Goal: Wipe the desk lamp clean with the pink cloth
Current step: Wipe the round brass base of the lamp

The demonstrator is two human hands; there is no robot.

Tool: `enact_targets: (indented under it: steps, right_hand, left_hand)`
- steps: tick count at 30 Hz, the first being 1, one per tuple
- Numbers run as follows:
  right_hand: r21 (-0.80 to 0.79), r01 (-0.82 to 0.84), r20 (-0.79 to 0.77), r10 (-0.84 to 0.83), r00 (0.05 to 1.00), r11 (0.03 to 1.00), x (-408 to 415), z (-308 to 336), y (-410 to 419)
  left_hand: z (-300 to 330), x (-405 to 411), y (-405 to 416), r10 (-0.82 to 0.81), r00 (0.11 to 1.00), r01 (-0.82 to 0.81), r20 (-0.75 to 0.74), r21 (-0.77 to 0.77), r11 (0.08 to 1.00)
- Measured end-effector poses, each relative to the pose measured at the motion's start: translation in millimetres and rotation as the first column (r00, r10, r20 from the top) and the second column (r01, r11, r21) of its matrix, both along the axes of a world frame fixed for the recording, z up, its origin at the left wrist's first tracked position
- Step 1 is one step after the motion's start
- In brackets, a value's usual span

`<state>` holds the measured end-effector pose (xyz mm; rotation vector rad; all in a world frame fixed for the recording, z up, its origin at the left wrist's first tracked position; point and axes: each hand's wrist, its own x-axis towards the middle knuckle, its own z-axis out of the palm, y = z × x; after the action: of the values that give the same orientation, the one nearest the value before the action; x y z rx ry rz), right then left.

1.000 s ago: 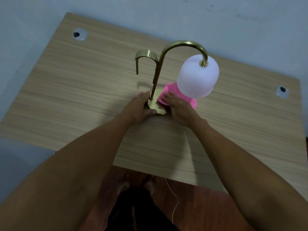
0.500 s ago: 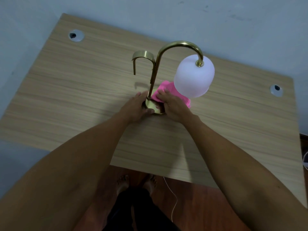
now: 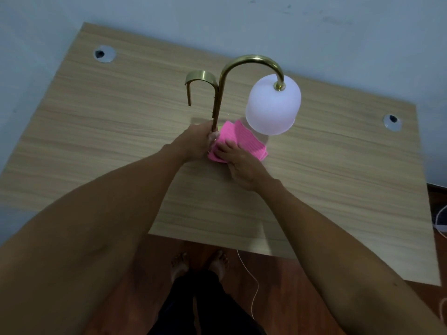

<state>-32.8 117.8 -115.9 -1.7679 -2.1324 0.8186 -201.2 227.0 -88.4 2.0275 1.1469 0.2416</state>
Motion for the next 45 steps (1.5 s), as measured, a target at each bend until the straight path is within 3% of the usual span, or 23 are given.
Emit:
enact_targets:
  steps: [5,11,17,23,30,36,42,45]
  right_hand:
    - [-0.029,0.135,-0.069,-0.137,0.988,0.990,-2,-2,7]
    - [0.028,-0.053,0.006,0.053,0.999,0.998,-2,-1,-9]
    - [-0.024,0.114,-0.045,-0.115,0.992,0.993,5,5,0]
    - [0.013,-0.088,-0.010,0.088,0.996,0.996,4,4,-20]
    - [0.059,0.135,-0.069,-0.131,0.989,0.989,1,3,-26]
    - [0.024,-0.018,0.022,0.017,1.000,1.000,9,10,-27]
    - [0.026,0.133,0.058,-0.134,0.989,0.991,28,19,-21]
    - [0.081,0.405,-0.075,-0.400,0.913,0.910,26,26,-5]
  left_hand:
    - [0,1,0,0.001,1.000,-0.001,-0.020,0.014,1.000]
    - [2,1,0,-0.017,1.000,0.017,-0.012,-0.007,1.000]
    - [2,1,0,-0.012,1.000,0.012,-0.029,-0.007,1.000]
    - [3,2,-1,-0.011,1.000,0.011,-0.010,-0.025,1.000]
    - [-1,4,3,0.002,1.000,-0.002,0.000,-0.058,0.998]
    - [2,5,3,-0.022,0.999,0.021,-0.024,-0.045,0.999]
    - [-1,3,3,-0.015,1.000,0.014,-0.003,-0.052,0.999]
    - [-2,3,3,-0.024,1.000,0.024,-0.019,-0.025,0.999]
